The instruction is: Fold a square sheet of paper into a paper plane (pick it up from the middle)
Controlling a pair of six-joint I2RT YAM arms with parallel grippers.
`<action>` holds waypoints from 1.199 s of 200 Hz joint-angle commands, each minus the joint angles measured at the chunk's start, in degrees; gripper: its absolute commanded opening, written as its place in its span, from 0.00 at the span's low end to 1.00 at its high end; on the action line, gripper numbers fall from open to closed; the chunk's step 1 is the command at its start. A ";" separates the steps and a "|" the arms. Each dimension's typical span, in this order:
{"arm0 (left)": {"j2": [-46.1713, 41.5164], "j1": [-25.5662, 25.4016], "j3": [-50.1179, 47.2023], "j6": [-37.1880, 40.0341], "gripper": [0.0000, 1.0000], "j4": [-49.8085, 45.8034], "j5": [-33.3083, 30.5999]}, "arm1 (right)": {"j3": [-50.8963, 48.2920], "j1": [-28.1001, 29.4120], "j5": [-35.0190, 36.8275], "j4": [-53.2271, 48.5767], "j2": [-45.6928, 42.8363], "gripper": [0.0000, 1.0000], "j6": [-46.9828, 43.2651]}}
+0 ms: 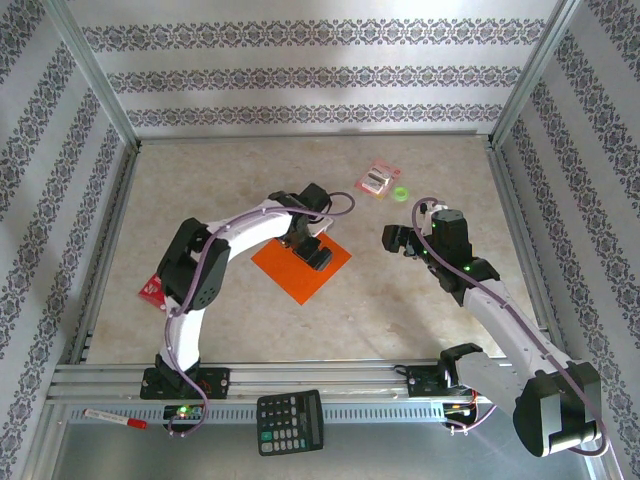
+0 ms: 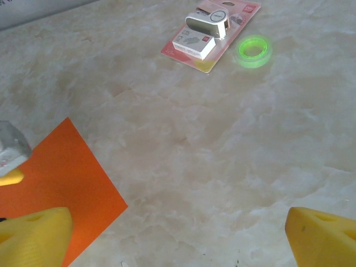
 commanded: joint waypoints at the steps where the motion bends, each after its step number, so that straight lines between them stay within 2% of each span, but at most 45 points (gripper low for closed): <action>1: 3.28 1.03 4.12 4.61 1.00 -8.27 -0.67 | -0.09 -0.33 0.16 -0.74 -1.30 0.98 0.08; 116: 8.85 2.80 5.35 3.76 1.00 -9.18 0.28 | -0.59 -0.44 -0.49 0.08 -0.31 0.98 0.48; 189: 9.36 2.71 3.41 2.50 0.91 -8.66 1.56 | -0.41 -0.47 -0.54 0.00 0.17 0.98 0.55; 240: 8.61 2.72 1.64 1.48 0.88 -7.17 1.45 | -0.28 -0.48 -0.81 -0.01 0.37 0.98 0.65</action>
